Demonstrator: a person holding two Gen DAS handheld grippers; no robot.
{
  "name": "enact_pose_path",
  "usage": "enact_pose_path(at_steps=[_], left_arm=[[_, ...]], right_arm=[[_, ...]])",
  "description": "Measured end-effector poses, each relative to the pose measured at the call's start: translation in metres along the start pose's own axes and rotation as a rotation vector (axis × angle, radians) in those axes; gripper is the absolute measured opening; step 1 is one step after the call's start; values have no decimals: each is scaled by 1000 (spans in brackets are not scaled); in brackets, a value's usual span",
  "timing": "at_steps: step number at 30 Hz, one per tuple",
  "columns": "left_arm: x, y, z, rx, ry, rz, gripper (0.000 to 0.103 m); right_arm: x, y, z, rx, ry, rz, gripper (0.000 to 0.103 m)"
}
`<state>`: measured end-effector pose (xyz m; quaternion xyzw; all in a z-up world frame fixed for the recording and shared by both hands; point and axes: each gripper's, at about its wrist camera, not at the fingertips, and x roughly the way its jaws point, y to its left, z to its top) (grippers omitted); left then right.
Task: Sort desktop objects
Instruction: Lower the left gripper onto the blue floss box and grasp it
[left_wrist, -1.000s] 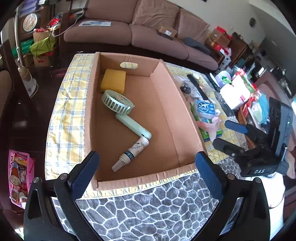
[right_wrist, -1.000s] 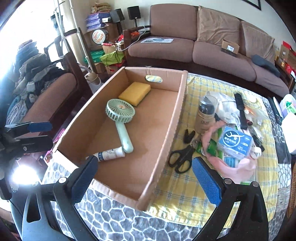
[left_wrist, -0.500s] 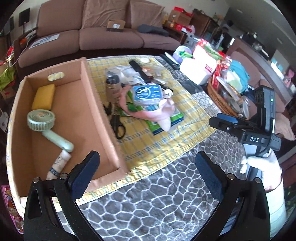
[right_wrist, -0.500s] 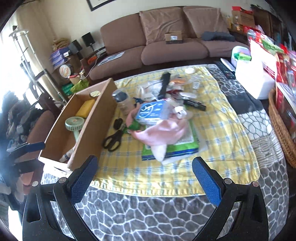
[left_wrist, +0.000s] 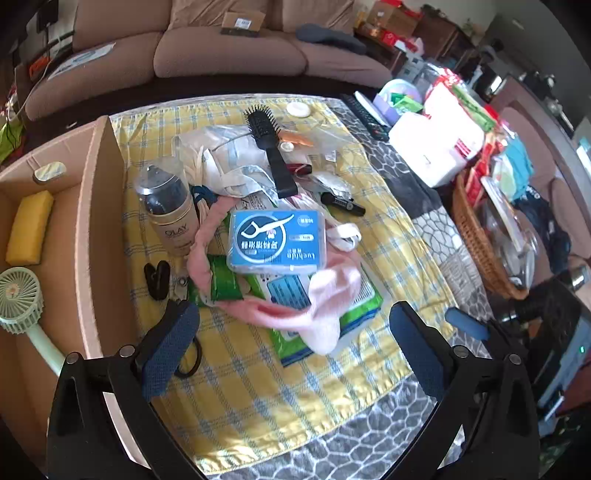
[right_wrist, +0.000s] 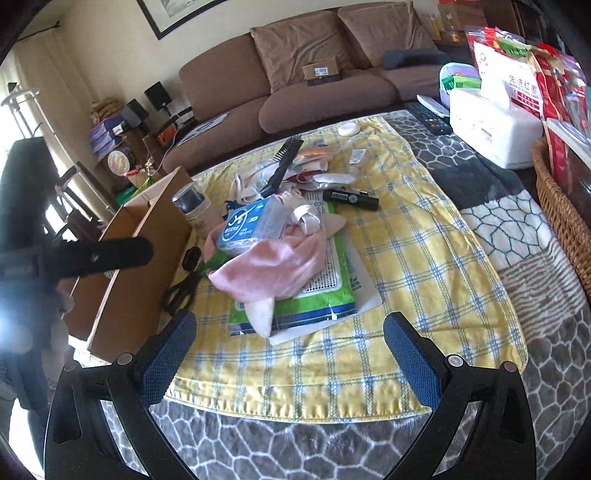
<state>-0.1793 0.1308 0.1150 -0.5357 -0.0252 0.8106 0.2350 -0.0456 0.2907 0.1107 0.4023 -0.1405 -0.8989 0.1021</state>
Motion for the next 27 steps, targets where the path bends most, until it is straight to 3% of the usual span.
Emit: enact_pose_path(at_steps=[7, 14, 19, 20, 22, 27], left_arm=[[65, -2, 30, 6, 67, 80, 103], [99, 8, 38, -36, 115, 64, 103], [118, 14, 37, -54, 149, 58, 103], [119, 14, 36, -51, 147, 59, 102], [120, 12, 36, -41, 139, 60, 92], [104, 11, 36, -58, 104, 51, 91]], right_arm=[[13, -4, 13, -68, -8, -3, 103], [18, -1, 16, -49, 13, 66, 103], [24, -3, 15, -41, 33, 79, 103], [26, -4, 14, -43, 40, 75, 103], [28, -5, 14, -43, 48, 69, 103], [26, -9, 14, -33, 39, 63, 103]])
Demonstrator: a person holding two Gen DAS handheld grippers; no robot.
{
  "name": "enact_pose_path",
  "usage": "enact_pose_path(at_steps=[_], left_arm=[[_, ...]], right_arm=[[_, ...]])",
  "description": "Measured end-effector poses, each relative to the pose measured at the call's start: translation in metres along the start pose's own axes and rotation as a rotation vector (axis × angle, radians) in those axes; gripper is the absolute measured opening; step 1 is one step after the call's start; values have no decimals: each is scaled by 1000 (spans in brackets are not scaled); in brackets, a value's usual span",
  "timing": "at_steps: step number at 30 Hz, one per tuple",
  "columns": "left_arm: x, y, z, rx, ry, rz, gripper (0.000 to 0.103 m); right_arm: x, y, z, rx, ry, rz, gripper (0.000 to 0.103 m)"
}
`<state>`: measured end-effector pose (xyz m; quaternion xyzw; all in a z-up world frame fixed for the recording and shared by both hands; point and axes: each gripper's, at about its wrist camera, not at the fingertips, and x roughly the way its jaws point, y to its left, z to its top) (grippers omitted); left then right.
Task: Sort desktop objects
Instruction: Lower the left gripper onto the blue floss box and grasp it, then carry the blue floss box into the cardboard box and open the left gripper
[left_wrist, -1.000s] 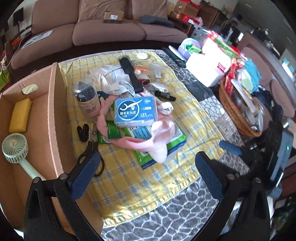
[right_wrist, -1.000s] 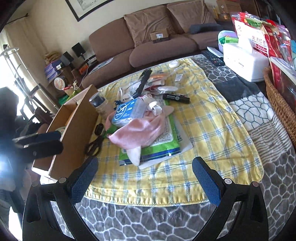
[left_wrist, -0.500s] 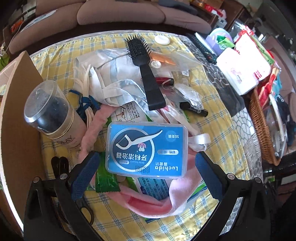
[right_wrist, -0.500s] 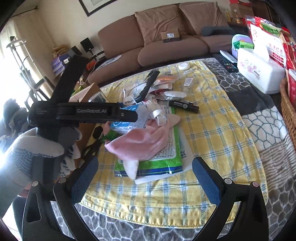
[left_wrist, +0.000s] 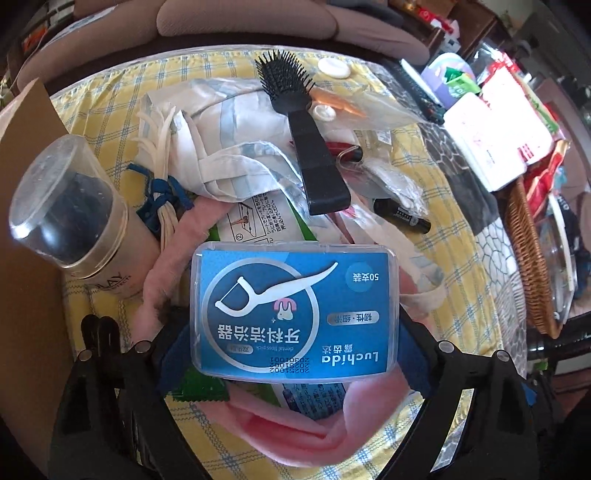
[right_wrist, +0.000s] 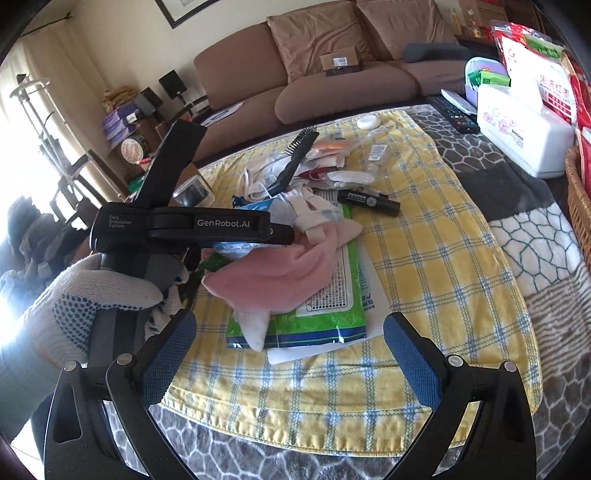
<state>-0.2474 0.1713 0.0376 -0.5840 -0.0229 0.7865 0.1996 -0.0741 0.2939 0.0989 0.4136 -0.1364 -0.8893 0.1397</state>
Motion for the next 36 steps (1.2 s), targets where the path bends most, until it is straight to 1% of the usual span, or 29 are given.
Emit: enact_pose_path(at_steps=[2, 4, 6, 7, 9, 11, 13, 16, 18, 21, 22, 23, 24, 25, 26, 29, 33, 36], left_arm=[[-16, 0, -2, 3, -16, -32, 91], [-36, 2, -7, -6, -24, -96, 91], [-57, 3, -13, -1, -22, -139, 91], [-69, 3, -16, 8, -19, -158, 91], [-92, 1, -24, 27, -6, -207, 91], [-116, 1, -37, 35, 12, -285, 91], [-139, 4, -51, 29, 39, -374, 91], [-168, 13, -72, 16, 94, -509, 91], [-190, 24, -85, 3, 108, -569, 91], [-227, 45, -107, 4, 106, -654, 92], [-238, 53, -115, 9, 110, -666, 92], [-248, 61, -121, 17, 108, -668, 91], [-258, 69, -127, 23, 105, -663, 92], [-267, 77, -131, 22, 100, -648, 92], [-274, 86, -134, 22, 88, -626, 92], [-293, 117, -136, -4, 43, -576, 92], [-301, 160, -130, -57, 10, -578, 92], [-291, 191, -120, -85, 7, -557, 92]], right_arm=[[-2, 0, 1, 4, -6, 2, 103], [-5, 1, 3, 10, -20, 17, 103], [-7, 5, 5, 17, -41, 43, 103], [-9, 10, 6, 0, -61, 54, 103], [-12, 30, 9, -78, -91, 72, 103], [-15, 58, 8, -180, -124, 90, 103], [-20, 82, 8, -245, -168, 148, 103], [-32, 110, 10, -289, -247, 248, 103], [-47, 132, 9, -353, -294, 328, 103], [-70, 164, 5, -449, -315, 440, 102], [-77, 173, 3, -462, -317, 485, 97], [-84, 183, 2, -466, -315, 535, 83], [-90, 193, 2, -467, -312, 585, 78], [-93, 205, 2, -479, -302, 631, 77], [-94, 220, 1, -504, -290, 635, 73], [-83, 264, 0, -591, -224, 588, 71], [-55, 309, 10, -667, -165, 555, 70], [-26, 333, 17, -717, -108, 517, 68]])
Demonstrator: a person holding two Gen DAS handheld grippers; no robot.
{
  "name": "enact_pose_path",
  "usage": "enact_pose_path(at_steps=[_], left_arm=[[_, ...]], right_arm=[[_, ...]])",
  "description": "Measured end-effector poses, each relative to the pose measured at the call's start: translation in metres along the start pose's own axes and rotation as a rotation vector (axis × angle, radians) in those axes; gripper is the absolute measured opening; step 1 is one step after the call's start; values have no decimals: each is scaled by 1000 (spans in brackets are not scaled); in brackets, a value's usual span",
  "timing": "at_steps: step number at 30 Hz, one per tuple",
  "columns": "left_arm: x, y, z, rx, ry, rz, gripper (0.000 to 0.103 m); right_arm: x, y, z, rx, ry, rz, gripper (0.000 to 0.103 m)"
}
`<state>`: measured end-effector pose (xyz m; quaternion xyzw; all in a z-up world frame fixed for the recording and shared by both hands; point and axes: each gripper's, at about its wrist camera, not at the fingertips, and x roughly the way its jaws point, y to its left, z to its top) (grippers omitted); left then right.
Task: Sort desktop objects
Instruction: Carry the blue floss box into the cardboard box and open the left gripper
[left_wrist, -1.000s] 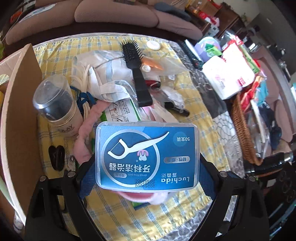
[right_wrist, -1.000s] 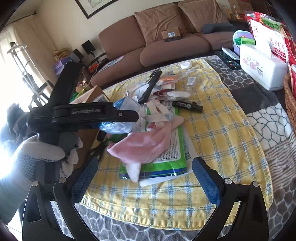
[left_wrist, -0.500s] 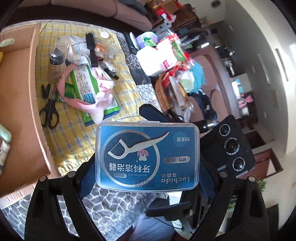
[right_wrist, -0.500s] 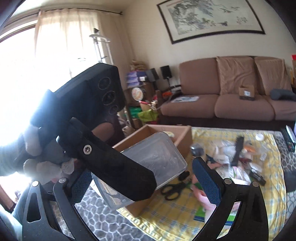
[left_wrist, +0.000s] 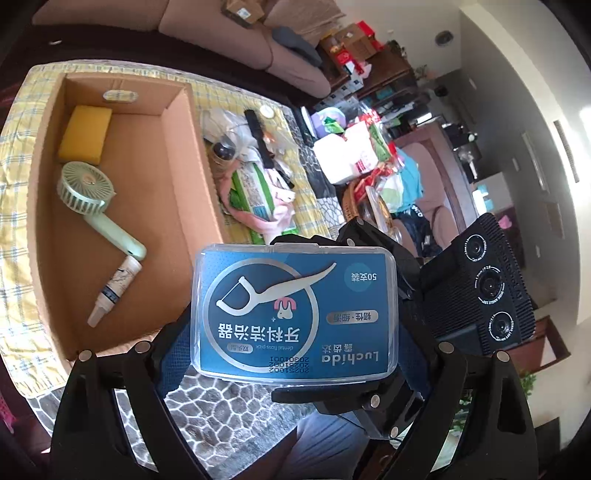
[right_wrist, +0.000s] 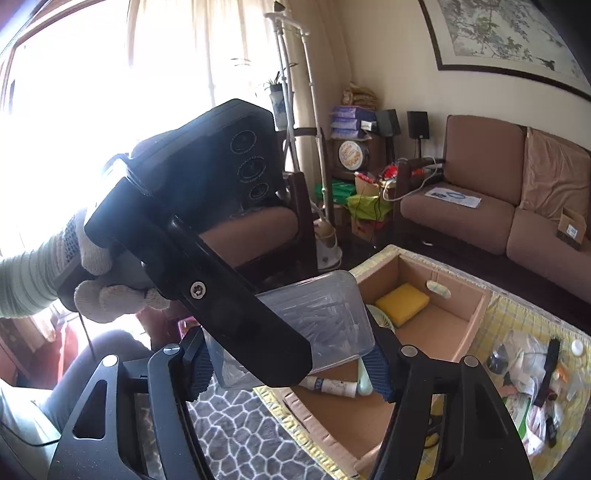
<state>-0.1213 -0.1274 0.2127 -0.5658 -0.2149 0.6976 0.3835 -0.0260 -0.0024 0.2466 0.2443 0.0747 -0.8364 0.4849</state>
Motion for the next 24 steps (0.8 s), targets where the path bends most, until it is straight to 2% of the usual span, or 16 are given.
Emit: enact_pose_path(at_steps=[6, 8, 11, 14, 18, 21, 24], left_arm=[[19, 67, 35, -60, 23, 155, 91], [36, 77, 48, -61, 29, 196, 91], [71, 79, 64, -5, 65, 288, 91], [107, 71, 69, 166, 127, 360, 91], [143, 68, 56, 387, 262, 407, 91], [161, 61, 35, 541, 377, 415, 91], [174, 47, 16, 689, 481, 386, 92]], right_arm=[[73, -22, -12, -4, 198, -52, 67], [88, -37, -25, 23, 246, -75, 67], [93, -60, -47, 81, 311, -126, 68], [76, -70, -65, 108, 331, -171, 68], [30, -70, -78, 111, 312, -195, 69], [1, -79, -80, 148, 281, -205, 70], [-22, -84, -75, 204, 222, -186, 72]])
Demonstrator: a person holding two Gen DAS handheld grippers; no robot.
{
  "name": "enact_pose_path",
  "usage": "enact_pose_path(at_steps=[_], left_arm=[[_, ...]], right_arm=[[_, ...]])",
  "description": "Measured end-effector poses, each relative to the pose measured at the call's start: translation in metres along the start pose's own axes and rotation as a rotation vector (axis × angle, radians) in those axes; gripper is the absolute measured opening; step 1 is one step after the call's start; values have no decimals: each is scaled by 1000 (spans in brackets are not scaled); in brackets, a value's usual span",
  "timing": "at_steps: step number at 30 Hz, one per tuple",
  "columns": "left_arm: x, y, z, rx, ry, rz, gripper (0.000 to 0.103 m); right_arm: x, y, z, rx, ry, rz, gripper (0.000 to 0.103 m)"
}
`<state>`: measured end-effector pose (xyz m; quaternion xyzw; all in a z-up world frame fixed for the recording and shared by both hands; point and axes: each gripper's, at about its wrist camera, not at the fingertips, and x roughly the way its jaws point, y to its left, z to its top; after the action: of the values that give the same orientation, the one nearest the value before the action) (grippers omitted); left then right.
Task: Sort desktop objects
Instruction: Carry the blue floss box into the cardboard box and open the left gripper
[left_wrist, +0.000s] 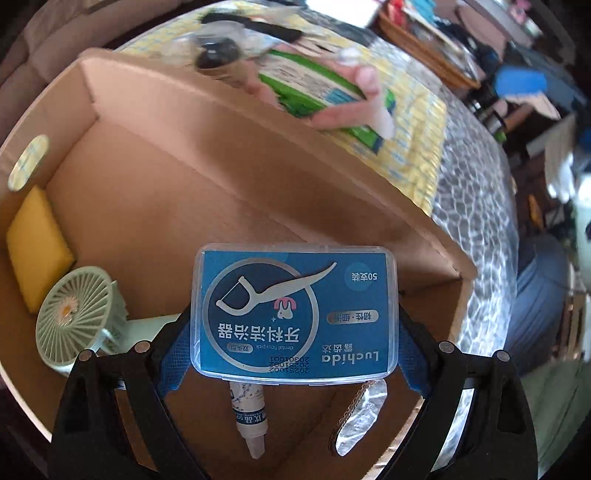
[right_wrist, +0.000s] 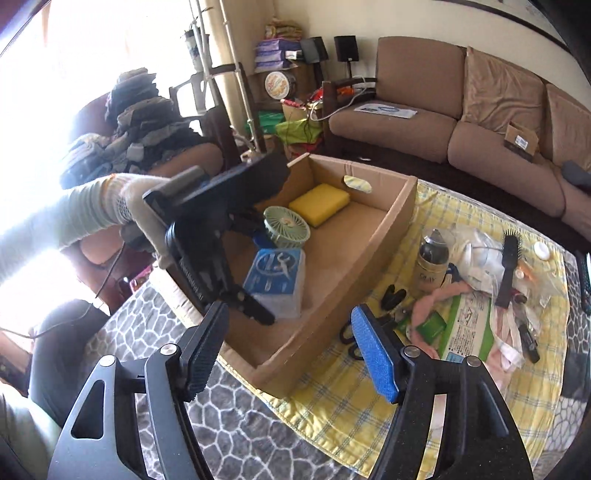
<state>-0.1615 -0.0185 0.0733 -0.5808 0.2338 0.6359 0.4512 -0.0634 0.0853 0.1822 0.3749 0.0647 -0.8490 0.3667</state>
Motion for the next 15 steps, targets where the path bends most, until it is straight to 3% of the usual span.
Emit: enact_pose_path(at_steps=[4, 8, 15], left_arm=[[9, -19, 5, 157, 68, -12, 91], [1, -37, 8, 347, 8, 45, 92], [-18, -22, 6, 294, 23, 108, 97]], right_arm=[[-7, -5, -2, 30, -29, 14, 73], [-3, -5, -10, 49, -23, 19, 74], [-7, -12, -16, 121, -60, 35, 76]])
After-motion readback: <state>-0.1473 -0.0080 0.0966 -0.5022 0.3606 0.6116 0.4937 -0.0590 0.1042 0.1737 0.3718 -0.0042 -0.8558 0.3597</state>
